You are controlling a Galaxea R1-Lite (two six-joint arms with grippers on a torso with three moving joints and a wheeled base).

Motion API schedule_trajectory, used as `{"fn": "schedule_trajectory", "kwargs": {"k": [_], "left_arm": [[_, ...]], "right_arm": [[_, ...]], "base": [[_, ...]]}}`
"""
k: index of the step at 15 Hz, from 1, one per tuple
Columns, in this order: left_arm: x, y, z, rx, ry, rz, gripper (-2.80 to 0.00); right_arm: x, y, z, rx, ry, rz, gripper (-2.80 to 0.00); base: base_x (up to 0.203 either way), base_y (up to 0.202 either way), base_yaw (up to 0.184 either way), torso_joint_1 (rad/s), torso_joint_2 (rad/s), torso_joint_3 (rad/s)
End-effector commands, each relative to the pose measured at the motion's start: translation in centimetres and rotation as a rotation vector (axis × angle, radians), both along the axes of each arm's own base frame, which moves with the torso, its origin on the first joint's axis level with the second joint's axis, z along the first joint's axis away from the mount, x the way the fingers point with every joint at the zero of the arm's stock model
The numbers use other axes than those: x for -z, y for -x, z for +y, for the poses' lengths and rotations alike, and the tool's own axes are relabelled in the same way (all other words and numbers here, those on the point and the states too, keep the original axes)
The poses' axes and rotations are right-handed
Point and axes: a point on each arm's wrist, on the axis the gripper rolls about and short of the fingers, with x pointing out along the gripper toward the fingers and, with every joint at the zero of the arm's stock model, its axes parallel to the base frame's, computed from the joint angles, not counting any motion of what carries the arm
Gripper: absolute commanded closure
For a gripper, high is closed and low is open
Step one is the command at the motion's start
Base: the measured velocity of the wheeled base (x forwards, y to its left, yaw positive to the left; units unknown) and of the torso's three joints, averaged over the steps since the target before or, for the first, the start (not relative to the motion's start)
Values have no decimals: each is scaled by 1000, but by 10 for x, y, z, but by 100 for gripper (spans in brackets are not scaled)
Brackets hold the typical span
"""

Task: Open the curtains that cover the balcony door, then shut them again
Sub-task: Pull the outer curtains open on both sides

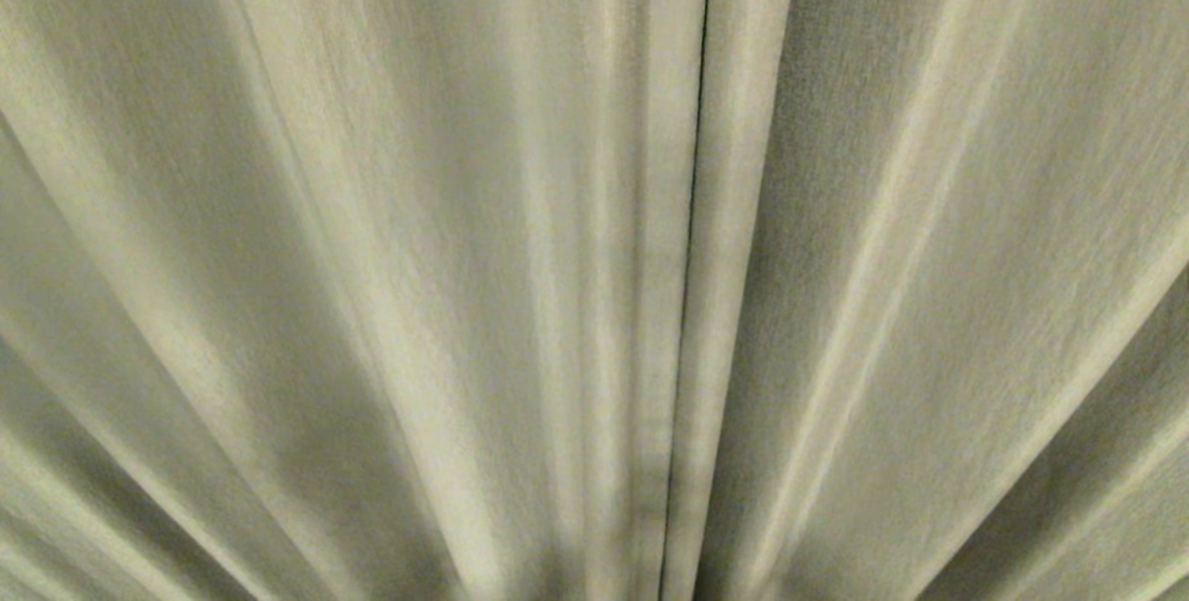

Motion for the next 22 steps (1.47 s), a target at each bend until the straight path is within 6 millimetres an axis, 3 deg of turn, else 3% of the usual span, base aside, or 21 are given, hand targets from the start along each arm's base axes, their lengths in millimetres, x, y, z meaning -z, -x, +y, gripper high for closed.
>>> {"fn": "schedule_trajectory", "kwargs": {"k": [1, 3, 5, 8, 11, 13, 14, 17, 22], "left_arm": [[-22, 14, -2, 112, 5, 13, 0], [-38, 20, -5, 251, 27, 63, 0], [-63, 11, -7, 330, 55, 123, 0], [-103, -16, -8, 429, 65, 207, 0], [-143, -57, -10, 498, 78, 217, 0], [-165, -73, -12, 559, 86, 202, 0], [-178, -82, -15, 632, 98, 206, -280], [-205, -101, -25, 770, 180, 211, -280], [-228, -147, -44, 844, 206, 258, -280]], "right_arm": [[0, 0, 0, 0, 0, 0, 0], [0, 0, 0, 0, 0, 2, 0], [0, 0, 0, 0, 0, 0, 0], [0, 0, 0, 0, 0, 2, 0], [0, 0, 0, 0, 0, 1, 0], [0, 0, 0, 0, 0, 2, 0], [0, 0, 0, 0, 0, 2, 0], [0, 0, 0, 0, 0, 2, 0], [0, 0, 0, 0, 0, 2, 0]], "base": [[0, 0, 0, 0, 0, 0], [0, 0, 0, 0, 0, 0], [0, 0, 0, 0, 0, 0], [0, 0, 0, 0, 0, 0], [0, 0, 0, 0, 0, 0], [0, 0, 0, 0, 0, 0], [0, 0, 0, 0, 0, 0], [0, 0, 0, 0, 0, 0], [0, 0, 0, 0, 0, 0]]}}
